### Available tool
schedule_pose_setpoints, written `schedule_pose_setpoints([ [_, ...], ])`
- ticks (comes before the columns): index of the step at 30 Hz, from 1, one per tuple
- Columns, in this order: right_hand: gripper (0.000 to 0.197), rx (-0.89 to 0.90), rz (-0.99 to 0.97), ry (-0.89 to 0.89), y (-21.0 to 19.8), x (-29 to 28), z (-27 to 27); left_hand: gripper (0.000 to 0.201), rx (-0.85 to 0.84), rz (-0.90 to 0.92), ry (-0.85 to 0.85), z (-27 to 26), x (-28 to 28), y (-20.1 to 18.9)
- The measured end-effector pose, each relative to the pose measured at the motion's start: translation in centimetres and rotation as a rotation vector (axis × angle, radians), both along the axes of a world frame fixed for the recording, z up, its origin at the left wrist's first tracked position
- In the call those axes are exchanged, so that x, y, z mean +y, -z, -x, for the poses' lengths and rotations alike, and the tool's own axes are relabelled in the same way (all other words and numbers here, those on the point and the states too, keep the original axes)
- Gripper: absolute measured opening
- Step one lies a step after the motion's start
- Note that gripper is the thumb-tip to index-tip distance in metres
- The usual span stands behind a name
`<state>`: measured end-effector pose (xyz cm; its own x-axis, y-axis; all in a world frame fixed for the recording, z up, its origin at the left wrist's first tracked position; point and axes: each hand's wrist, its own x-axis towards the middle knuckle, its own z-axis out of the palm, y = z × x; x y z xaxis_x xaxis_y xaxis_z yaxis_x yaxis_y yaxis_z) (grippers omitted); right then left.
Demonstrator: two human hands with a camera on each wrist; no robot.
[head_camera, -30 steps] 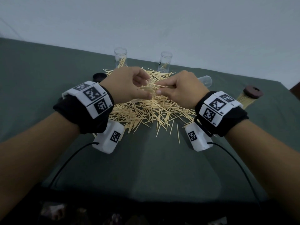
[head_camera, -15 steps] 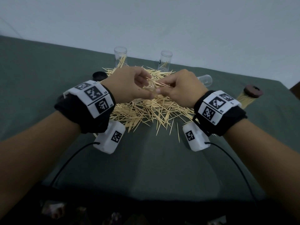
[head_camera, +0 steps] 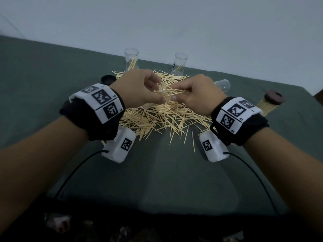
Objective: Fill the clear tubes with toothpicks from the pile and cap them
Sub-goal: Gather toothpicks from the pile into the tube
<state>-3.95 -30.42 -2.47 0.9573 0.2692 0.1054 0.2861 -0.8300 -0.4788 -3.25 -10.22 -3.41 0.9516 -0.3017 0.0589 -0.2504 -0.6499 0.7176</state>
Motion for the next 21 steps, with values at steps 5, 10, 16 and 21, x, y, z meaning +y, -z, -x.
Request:
schedule_pose_setpoints([
  [5, 0.033, -0.05, 0.027, -0.016, -0.39, 0.03, -0.02, 0.062, -0.004, -0.028, 0.015, 0.05, -0.18, -0.05],
  [10, 0.033, -0.064, -0.048, -0.011, -0.02, -0.12, -0.27, 0.064, 0.003, -0.027, 0.011, 0.05, -0.2, 0.0],
  [16, 0.02, -0.096, -0.067, -0.016, -0.09, 0.04, -0.21, 0.063, 0.019, -0.008, 0.013, 0.07, -0.3, -0.05],
  [21, 0.019, -0.086, -0.027, -0.036, 0.22, 0.17, -0.04, 0.063, 0.028, 0.007, 0.01, 0.12, -0.23, -0.08],
])
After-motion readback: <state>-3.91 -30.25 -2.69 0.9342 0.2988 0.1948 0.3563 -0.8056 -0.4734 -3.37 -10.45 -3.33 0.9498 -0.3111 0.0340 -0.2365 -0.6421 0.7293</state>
